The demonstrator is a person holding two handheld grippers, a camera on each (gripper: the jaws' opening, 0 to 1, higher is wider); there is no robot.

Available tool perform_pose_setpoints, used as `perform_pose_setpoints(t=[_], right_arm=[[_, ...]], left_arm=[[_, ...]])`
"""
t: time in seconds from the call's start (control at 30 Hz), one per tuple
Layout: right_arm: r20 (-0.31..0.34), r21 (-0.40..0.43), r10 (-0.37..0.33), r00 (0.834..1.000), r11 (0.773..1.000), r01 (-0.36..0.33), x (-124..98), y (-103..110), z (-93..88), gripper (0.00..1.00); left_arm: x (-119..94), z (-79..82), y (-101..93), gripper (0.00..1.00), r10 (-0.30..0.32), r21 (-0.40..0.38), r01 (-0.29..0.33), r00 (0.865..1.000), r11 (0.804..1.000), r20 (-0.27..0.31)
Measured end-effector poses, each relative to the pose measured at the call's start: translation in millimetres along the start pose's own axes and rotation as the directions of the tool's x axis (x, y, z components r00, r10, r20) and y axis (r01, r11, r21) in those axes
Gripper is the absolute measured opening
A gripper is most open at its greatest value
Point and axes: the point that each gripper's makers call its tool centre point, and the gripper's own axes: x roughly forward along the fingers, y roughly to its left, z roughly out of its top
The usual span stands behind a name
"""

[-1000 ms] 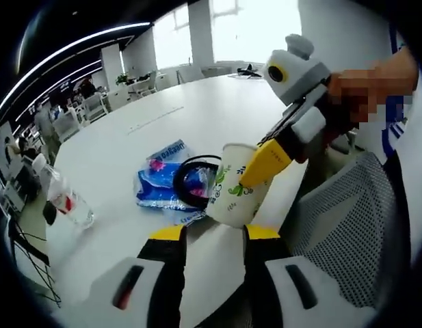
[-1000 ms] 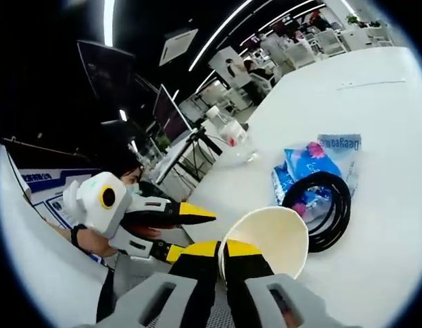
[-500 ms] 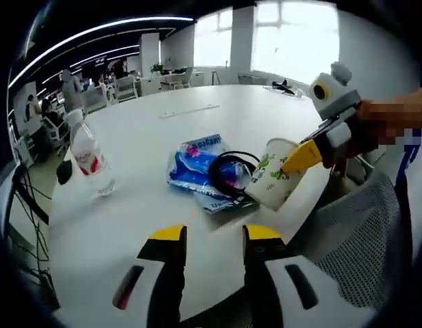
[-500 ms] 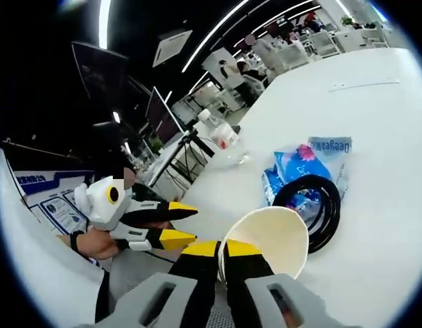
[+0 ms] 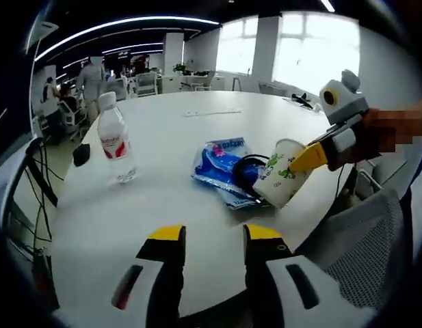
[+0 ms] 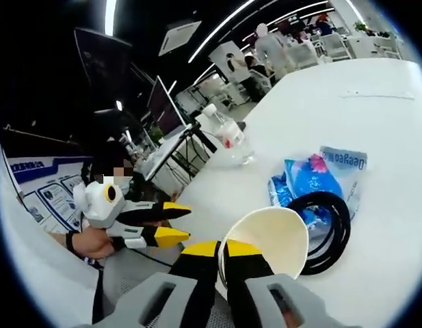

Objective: Arrange the tabletop items into an orderly group along one side of the table until the central work area is clear of visible clutter.

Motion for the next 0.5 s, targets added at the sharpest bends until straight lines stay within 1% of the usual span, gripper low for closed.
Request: perform_pose_setpoints(t=[0.1, 0.23, 0.37, 0.5], right_arm=[[-0.008, -0.023, -0.003, 1.0, 1.0, 0.003, 4, 2, 6.1, 0.0], [-0.027, -0.059, -0.005, 1.0, 0.998, 0.003, 11, 2, 12.0, 0.0], [-0.052, -0.1, -0.006, 0.999, 0.995, 0.001, 18, 1, 18.3, 0.0], [-0.099, -0.166, -0.015, 0.995, 0.986, -0.001, 28, 1, 24.0, 0.0]], left_arm=[[0, 1.4, 5.1, 0.33, 0.008, 0.007, -0.008, 1.0, 1.0, 0.005], [-2, 2.4, 11.5, 0.34, 0.01, -0.011, -0.01, 1.0, 1.0, 0.019], [-2, 1.4, 12.7, 0.35, 0.015, 0.016, -0.015, 1.0, 1.0, 0.014], [0, -0.9, 8.4, 0.36, 0.001, 0.032, -0.001, 1.0, 0.999, 0.01]])
